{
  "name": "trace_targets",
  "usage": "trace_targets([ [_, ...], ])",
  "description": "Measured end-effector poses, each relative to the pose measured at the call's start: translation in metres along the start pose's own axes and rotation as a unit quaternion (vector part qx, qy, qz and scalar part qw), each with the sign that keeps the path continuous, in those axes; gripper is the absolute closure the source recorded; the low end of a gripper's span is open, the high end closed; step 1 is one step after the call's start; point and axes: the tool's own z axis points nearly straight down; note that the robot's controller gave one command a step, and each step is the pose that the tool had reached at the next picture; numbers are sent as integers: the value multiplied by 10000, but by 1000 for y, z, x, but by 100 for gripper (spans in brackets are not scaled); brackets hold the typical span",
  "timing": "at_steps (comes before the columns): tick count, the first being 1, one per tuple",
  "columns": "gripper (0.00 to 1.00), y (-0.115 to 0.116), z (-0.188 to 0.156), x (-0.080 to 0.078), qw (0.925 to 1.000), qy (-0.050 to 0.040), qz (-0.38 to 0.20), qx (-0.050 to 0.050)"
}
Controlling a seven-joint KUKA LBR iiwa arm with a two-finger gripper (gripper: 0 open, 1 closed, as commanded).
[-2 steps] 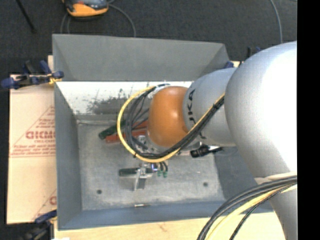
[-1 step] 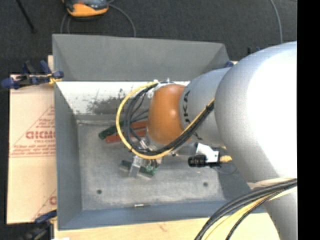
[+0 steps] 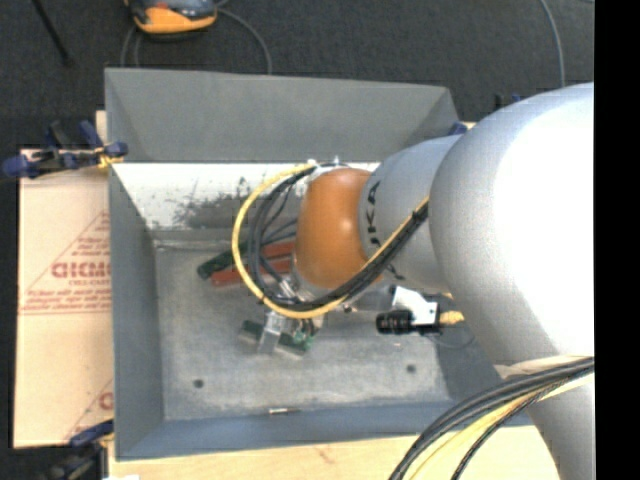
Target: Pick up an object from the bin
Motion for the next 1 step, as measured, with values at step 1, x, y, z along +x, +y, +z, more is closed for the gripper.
trace_targets([
  [1,100,0,-3,0,10000,12,-5,8],
])
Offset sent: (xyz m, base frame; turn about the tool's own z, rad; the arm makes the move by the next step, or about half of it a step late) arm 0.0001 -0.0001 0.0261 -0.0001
